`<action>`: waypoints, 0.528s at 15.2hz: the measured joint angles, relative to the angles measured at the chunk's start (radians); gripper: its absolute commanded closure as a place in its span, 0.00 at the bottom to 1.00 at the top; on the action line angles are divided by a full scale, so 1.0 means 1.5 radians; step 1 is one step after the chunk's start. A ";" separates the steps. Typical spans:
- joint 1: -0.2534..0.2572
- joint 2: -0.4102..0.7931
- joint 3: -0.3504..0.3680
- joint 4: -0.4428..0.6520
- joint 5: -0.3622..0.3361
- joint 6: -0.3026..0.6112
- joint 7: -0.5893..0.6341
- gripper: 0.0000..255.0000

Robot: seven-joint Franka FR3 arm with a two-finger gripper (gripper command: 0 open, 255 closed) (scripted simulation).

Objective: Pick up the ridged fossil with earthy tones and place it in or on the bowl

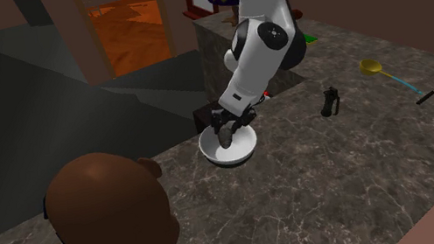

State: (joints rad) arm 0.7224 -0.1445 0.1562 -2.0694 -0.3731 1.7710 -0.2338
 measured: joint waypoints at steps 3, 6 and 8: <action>0.000 0.000 0.000 -0.001 0.000 0.001 0.000 1.00; 0.000 0.000 0.000 -0.001 0.000 0.001 0.000 0.00; 0.000 0.000 0.000 -0.001 0.000 0.001 0.000 0.00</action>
